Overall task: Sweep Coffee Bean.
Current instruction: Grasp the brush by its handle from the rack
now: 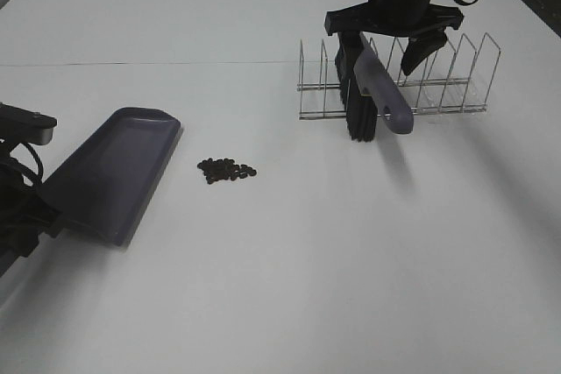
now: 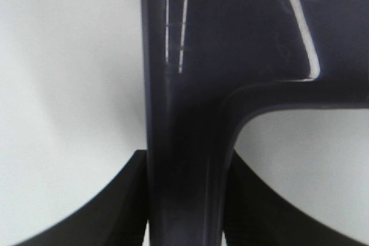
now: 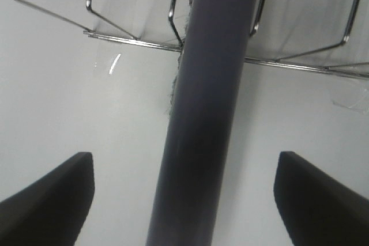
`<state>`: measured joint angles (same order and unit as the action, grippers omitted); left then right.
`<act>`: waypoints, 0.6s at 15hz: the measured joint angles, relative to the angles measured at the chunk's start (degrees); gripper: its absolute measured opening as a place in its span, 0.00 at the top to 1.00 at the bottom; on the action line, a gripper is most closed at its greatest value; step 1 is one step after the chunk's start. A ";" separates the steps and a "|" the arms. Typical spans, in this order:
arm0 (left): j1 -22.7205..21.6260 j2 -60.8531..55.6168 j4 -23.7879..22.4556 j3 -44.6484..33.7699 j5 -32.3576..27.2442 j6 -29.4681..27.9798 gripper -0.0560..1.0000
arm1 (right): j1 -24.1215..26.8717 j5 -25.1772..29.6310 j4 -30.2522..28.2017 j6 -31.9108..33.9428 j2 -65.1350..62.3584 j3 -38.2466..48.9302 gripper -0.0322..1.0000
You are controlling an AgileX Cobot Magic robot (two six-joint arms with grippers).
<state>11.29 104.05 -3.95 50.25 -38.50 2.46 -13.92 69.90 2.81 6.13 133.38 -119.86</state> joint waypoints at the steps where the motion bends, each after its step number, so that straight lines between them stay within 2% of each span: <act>1: 0.00 0.00 0.29 0.00 0.00 -0.17 0.63 | 0.00 0.00 0.00 0.40 1.20 -1.15 0.28; 9: 0.00 0.00 1.55 0.00 0.00 -0.34 0.63 | 0.00 -1.15 0.00 0.92 6.47 -2.52 0.33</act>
<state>11.29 104.05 -2.41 50.25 -38.50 2.12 -13.92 68.75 2.81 7.05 139.86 -122.38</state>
